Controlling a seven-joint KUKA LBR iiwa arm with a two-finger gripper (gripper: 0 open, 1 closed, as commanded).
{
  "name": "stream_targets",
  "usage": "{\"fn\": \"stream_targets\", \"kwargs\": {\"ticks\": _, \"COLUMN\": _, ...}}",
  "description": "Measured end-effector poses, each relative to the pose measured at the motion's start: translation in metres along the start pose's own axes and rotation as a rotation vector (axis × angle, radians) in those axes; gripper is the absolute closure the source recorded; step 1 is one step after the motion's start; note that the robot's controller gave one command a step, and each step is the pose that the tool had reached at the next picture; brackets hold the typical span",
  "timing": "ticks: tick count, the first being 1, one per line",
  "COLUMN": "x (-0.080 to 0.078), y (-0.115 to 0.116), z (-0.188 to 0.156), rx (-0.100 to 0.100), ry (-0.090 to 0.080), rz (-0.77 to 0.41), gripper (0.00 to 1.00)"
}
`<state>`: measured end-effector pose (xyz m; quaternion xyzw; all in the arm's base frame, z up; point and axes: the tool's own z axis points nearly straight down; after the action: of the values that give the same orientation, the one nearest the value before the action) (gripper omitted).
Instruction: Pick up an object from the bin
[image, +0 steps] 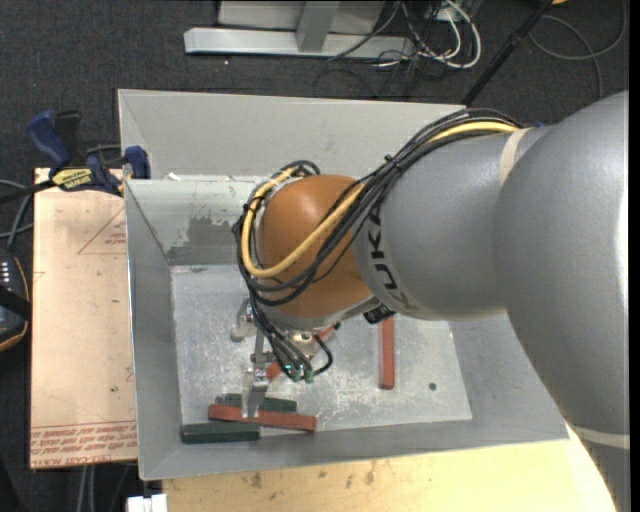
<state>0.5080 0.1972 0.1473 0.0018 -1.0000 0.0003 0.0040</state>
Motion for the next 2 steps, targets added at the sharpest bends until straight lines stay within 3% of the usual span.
{"fn": "stream_targets", "kwargs": {"ticks": 1, "x": -0.002, "y": -0.001, "z": -0.004, "rx": -0.002, "ry": -0.007, "rz": 0.004, "gripper": 0.0}}
{"fn": "stream_targets", "kwargs": {"ticks": 2, "x": 0.024, "y": -0.013, "z": 0.072, "rx": -0.006, "ry": -0.018, "rz": 0.007, "gripper": 0.0}}
